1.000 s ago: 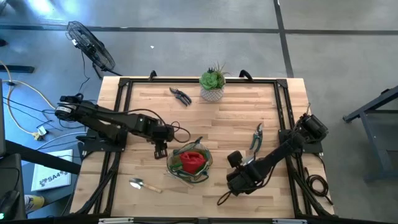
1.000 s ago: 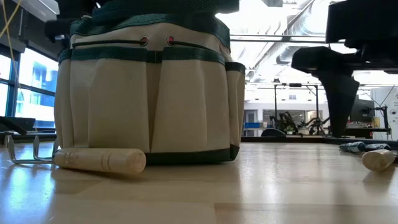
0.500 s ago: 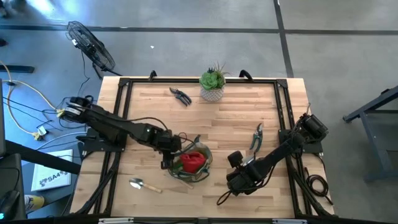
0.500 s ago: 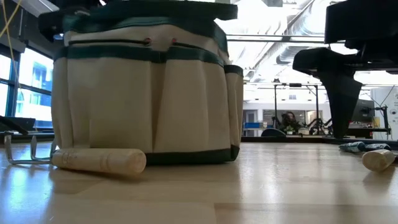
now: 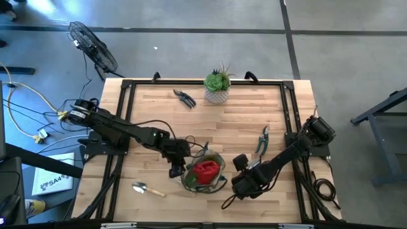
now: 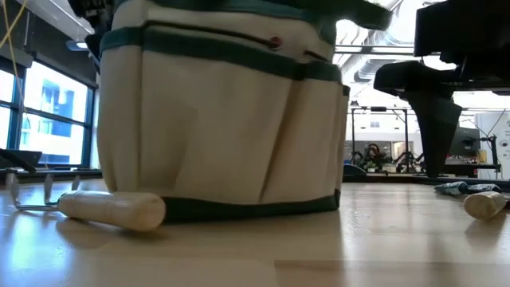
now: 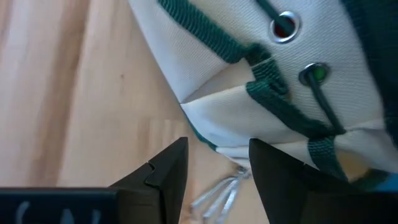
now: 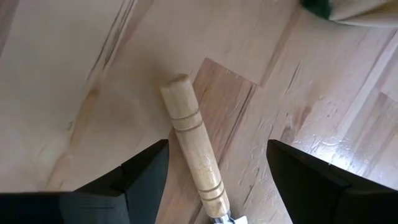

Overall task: Pick & Place Garden tools in Gardening bag
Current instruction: Put the light brown trowel into the white gardening bag

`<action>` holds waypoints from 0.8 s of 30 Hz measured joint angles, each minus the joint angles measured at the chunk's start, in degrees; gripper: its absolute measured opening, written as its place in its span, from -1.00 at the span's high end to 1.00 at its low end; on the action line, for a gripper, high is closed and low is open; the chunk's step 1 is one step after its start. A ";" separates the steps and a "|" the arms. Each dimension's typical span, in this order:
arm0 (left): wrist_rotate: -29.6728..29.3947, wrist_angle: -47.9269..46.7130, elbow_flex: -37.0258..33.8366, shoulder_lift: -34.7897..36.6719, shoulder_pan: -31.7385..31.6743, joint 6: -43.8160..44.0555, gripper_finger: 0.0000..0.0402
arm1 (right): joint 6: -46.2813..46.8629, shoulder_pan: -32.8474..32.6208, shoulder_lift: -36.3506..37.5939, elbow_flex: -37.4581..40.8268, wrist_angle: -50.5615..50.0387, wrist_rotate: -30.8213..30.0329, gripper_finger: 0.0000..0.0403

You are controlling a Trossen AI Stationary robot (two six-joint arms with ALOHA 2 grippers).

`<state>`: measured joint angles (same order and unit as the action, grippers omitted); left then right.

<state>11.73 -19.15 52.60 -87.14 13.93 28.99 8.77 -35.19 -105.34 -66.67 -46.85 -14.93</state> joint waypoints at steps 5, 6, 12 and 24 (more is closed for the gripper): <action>-0.20 -0.09 0.02 0.01 -0.02 -0.02 0.17 | -0.20 0.57 0.00 0.00 -1.88 0.32 -0.30; -0.24 -0.44 0.02 0.01 -0.02 -0.02 0.17 | -0.33 0.76 0.00 0.00 -2.14 0.32 -0.30; -0.31 -2.83 0.02 0.05 -0.02 -0.04 0.17 | -1.52 0.88 0.00 1.63 0.22 1.73 -0.30; -0.77 -5.44 0.09 0.44 -0.02 -0.18 0.17 | -1.44 1.14 0.30 6.60 7.96 4.68 -0.21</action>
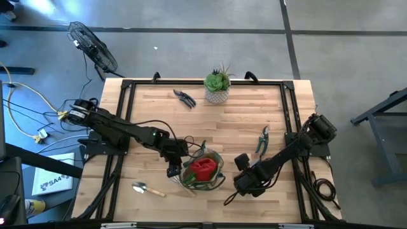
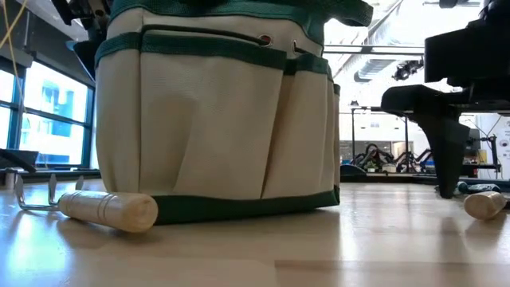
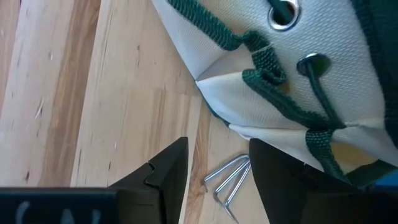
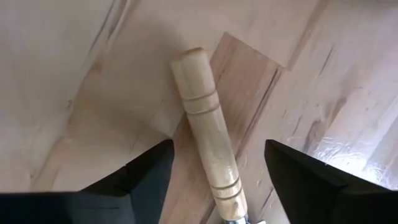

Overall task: Pick & Place Garden tools in Gardening bag
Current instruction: Put the light brown trowel into the white gardening bag

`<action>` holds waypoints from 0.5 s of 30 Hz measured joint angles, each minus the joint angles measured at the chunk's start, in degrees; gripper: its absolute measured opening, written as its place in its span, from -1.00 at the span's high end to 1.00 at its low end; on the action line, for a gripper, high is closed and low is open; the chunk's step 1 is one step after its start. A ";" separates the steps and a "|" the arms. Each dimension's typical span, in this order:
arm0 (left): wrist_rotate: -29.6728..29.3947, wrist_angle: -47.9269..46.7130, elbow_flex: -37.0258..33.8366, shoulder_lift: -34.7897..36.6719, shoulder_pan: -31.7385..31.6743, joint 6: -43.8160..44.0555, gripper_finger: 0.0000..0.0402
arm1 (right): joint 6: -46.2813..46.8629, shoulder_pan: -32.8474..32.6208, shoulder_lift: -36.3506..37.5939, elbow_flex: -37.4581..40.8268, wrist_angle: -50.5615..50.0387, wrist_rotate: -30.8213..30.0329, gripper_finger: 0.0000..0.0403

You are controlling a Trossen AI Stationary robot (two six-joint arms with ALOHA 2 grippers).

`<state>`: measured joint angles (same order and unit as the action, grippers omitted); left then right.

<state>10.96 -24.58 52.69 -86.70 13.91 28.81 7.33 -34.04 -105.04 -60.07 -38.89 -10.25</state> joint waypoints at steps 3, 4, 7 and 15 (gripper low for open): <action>-0.02 -0.02 0.00 0.00 0.00 0.00 0.17 | -0.12 0.17 -0.06 0.05 0.46 0.56 -0.04; -0.02 -0.02 0.00 0.00 0.00 0.00 0.17 | -0.15 0.24 -0.08 0.09 0.68 0.93 0.03; -0.02 -0.02 0.00 0.00 0.00 0.01 0.17 | -0.26 0.46 -0.12 0.15 1.23 2.06 0.23; -0.04 -0.02 0.00 0.00 0.00 0.18 0.17 | 0.31 1.09 -0.21 0.17 1.70 3.84 0.64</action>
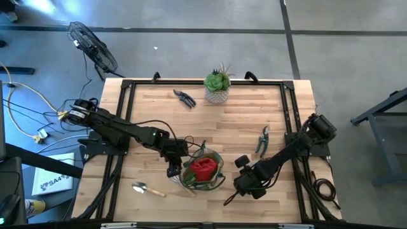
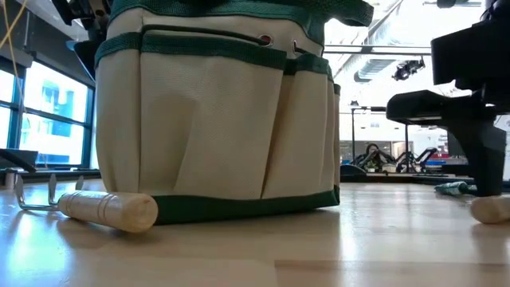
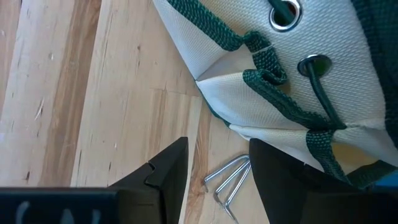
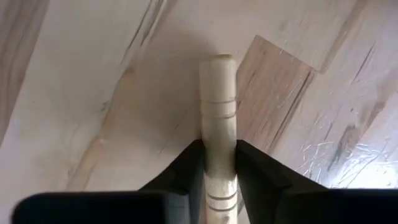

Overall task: Pick & Place Garden tools in Gardening bag
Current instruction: Put the light brown trowel into the white gardening bag

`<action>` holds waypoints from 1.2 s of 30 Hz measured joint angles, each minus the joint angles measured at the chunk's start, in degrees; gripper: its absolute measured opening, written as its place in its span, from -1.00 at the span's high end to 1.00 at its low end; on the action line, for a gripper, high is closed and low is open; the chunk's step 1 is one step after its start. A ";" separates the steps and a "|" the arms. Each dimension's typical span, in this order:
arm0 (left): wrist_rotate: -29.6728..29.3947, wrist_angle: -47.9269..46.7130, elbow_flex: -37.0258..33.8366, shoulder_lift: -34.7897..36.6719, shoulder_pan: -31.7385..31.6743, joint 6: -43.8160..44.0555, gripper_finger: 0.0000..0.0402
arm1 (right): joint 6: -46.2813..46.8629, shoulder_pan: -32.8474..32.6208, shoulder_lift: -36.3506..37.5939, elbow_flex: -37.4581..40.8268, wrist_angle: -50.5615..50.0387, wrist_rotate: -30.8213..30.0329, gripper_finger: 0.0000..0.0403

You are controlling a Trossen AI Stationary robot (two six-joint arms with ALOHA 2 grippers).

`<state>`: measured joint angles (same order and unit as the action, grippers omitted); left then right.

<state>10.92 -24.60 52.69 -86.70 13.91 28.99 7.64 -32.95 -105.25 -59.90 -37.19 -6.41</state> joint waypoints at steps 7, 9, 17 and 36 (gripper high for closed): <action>-0.02 0.02 0.00 -0.02 0.00 0.30 0.17 | 6.19 -0.02 0.00 -0.04 0.04 -1.19 0.75; -0.08 0.02 0.00 -0.02 0.00 0.94 0.17 | 8.05 -0.66 0.53 -0.04 0.02 -2.97 0.75; -2.32 1.00 0.00 -0.04 0.00 6.34 0.17 | 16.79 -4.92 6.48 -4.23 1.06 -17.03 0.75; -4.42 8.65 -0.04 -0.04 0.85 12.51 0.17 | -1.64 -5.33 12.02 -7.17 32.52 -25.37 0.75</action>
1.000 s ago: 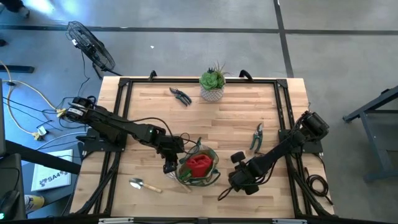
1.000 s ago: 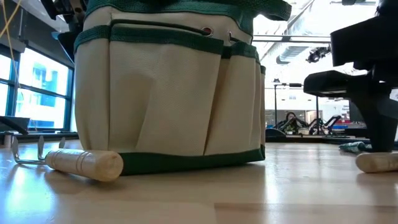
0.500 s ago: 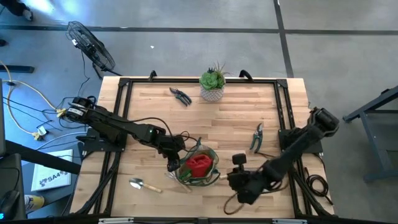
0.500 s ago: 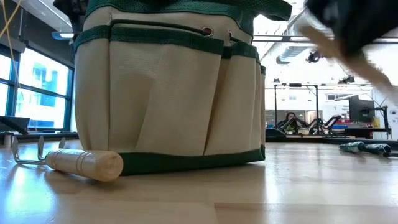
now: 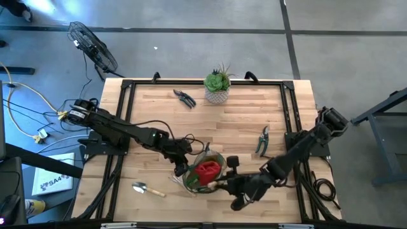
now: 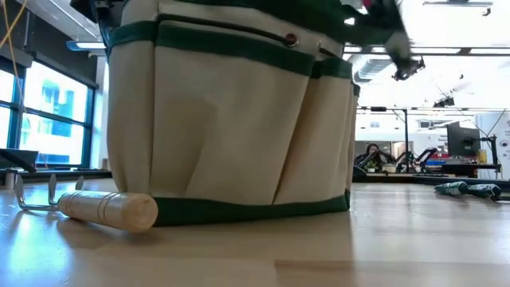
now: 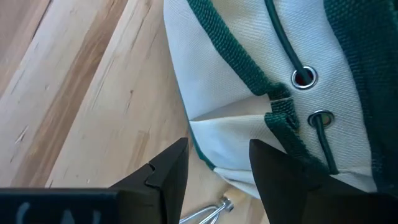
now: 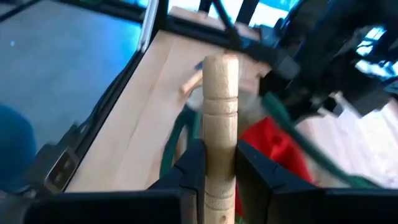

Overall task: Pick & Place Garden tools in Gardening bag
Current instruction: Put the light brown trowel into the white gardening bag

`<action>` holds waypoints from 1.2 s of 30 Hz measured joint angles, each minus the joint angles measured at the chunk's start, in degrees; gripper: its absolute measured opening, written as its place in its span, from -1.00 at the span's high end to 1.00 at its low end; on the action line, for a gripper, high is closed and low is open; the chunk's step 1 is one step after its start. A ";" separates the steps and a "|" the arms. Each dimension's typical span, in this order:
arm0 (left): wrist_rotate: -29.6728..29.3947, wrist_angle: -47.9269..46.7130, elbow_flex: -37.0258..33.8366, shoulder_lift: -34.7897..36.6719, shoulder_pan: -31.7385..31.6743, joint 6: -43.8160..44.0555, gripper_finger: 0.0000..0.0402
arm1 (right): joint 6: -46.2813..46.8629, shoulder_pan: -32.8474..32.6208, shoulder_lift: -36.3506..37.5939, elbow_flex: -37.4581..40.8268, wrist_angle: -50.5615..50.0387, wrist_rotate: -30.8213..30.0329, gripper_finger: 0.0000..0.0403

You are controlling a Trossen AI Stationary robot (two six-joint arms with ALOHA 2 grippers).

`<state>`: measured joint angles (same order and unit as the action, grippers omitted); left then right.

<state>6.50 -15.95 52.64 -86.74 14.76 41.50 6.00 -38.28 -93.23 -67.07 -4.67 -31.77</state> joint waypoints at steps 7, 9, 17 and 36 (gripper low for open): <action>-0.72 -0.13 0.00 0.00 0.01 0.00 0.17 | -1.54 1.66 0.00 -0.01 4.34 3.10 0.75; -0.81 -0.37 0.00 0.00 0.01 -0.02 0.17 | -1.96 1.61 0.00 0.00 5.61 3.20 0.75; -0.85 -0.61 0.00 0.00 0.01 -0.02 0.17 | -1.35 -0.12 1.49 -0.02 8.42 2.01 0.75; -1.75 -0.61 0.00 0.00 0.03 -0.04 0.17 | 3.01 -1.26 -1.32 -0.09 21.36 -2.55 0.75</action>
<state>4.75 -16.56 52.64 -86.74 14.79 41.45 9.01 -39.55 -94.55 -67.16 16.69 -34.33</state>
